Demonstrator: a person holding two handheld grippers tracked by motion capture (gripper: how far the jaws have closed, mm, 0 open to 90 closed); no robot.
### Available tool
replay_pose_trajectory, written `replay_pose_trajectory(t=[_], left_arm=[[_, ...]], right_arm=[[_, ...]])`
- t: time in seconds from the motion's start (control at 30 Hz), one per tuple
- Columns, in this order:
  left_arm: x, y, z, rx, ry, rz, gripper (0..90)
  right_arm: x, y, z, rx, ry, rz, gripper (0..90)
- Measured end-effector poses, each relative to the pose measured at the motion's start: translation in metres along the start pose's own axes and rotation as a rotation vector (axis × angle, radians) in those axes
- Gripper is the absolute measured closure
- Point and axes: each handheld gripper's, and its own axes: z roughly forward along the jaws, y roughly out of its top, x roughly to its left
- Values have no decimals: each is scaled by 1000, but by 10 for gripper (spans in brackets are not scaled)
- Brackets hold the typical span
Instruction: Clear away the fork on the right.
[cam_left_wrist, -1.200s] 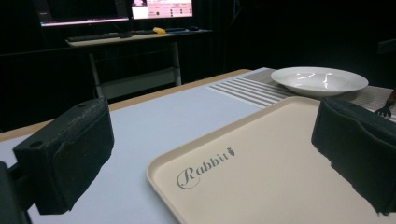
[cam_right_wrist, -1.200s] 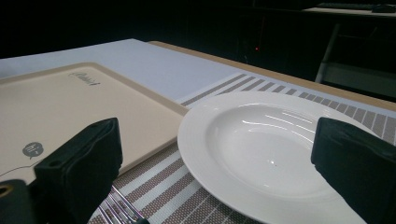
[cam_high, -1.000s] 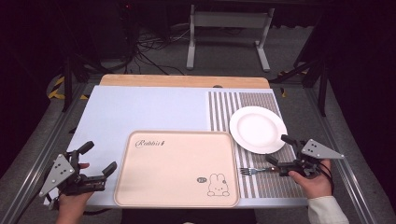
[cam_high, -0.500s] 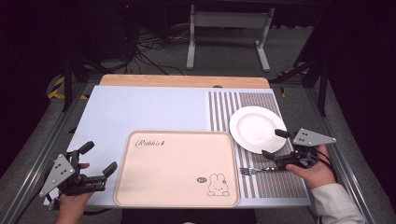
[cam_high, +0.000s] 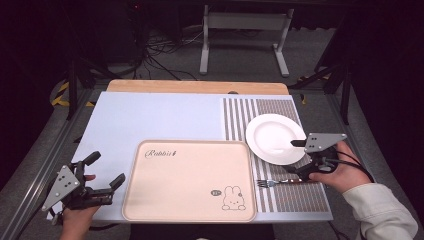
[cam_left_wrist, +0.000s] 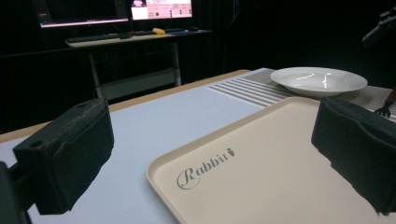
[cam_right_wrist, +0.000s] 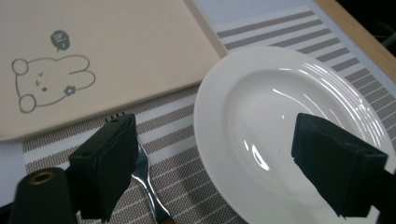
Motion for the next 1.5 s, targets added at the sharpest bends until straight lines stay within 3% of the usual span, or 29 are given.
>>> replay_pose_trajectory(t=[0.43,1.07,1.33,1.5], left_arm=[[0,0,-1,1,1,8,0],[0,0,-1,1,1,9,0],[0,1,-1,-2,2,7,0],[0,1,-1,-2,3,6,0]], right_arm=[[-1,9,10,194,90,-93,168],[2,4,22,344,185,-126,182],[5,0,29,361,199,-128,295],[9,-8,39,427,234,-144,370]])
